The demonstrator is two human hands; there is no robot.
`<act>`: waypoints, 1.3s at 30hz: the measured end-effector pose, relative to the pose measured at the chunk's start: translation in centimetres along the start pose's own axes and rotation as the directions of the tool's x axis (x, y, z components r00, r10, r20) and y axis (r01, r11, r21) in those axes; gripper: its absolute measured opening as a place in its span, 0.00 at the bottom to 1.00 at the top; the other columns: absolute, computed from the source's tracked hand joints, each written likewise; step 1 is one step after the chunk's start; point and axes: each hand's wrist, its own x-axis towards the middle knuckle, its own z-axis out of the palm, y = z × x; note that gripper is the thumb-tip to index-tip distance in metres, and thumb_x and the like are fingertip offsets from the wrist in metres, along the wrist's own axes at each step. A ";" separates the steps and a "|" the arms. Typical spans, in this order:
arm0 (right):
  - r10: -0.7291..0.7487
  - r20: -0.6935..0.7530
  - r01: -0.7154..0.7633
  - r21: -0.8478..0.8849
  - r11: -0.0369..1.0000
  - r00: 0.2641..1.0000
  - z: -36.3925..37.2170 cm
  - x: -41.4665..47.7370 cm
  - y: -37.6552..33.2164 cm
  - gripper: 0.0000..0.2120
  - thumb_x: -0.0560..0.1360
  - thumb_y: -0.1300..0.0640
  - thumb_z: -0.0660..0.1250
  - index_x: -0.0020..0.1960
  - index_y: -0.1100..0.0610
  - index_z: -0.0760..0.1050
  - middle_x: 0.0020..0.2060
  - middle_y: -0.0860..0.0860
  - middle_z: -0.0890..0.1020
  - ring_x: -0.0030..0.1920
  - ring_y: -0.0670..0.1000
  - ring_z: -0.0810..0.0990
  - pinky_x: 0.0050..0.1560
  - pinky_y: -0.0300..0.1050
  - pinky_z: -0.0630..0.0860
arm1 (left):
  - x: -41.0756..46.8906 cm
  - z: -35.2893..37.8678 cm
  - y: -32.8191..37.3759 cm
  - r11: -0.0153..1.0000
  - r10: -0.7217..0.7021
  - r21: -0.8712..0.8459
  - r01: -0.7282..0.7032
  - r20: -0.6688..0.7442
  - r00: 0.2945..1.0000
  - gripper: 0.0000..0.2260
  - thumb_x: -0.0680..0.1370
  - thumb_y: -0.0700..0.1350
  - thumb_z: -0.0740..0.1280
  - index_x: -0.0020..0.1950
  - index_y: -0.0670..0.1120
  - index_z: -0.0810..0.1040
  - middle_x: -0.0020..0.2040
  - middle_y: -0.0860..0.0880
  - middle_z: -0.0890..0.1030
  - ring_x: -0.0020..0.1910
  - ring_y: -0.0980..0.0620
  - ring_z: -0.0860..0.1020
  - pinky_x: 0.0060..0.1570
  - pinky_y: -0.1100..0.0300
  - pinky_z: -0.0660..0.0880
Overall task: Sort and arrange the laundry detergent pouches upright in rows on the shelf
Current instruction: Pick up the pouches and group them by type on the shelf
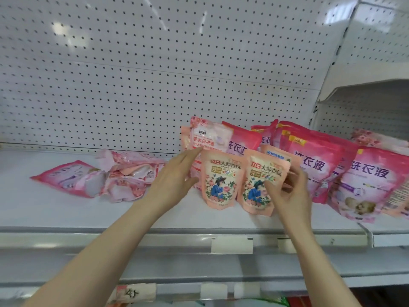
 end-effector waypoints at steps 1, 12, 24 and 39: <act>-0.062 -0.078 0.060 -0.036 0.998 0.995 0.1 0.0 -1.3 0.27 0.73 0.55 0.74 0.68 0.50 0.66 0.59 0.46 0.77 0.59 0.50 0.78 0.54 0.50 0.77 | -0.4 -0.5 -0.8 1.000 0.001 0.025 0.000 -0.011 1.000 0.33 0.75 0.44 0.70 0.77 0.53 0.59 0.73 0.50 0.67 0.71 0.49 0.66 0.68 0.52 0.65; -0.415 0.325 0.518 -0.368 0.773 0.850 16.8 -2.0 -10.3 0.16 0.76 0.62 0.66 0.64 0.55 0.77 0.57 0.53 0.81 0.58 0.55 0.77 0.56 0.46 0.71 | -3.2 -8.5 -15.9 0.954 -0.127 0.283 0.098 0.088 0.988 0.17 0.75 0.48 0.69 0.62 0.43 0.79 0.63 0.43 0.77 0.62 0.43 0.75 0.58 0.50 0.72; -0.222 0.619 0.646 -0.634 0.425 0.753 27.6 -3.2 -9.0 0.16 0.69 0.42 0.70 0.47 0.54 0.82 0.34 0.54 0.84 0.36 0.58 0.83 0.43 0.49 0.74 | -1.7 -12.2 -24.0 0.800 -0.305 0.579 0.156 0.168 0.937 0.18 0.80 0.58 0.56 0.57 0.49 0.79 0.55 0.47 0.78 0.55 0.43 0.76 0.52 0.54 0.69; -0.106 0.731 0.638 -0.505 0.582 0.675 26.7 -2.1 -14.9 0.20 0.73 0.56 0.68 0.63 0.48 0.70 0.54 0.49 0.79 0.54 0.54 0.77 0.46 0.49 0.74 | 4.6 -7.9 -26.2 0.926 -0.274 0.327 0.191 0.230 0.934 0.08 0.80 0.46 0.59 0.48 0.47 0.77 0.46 0.42 0.81 0.44 0.42 0.77 0.39 0.56 0.67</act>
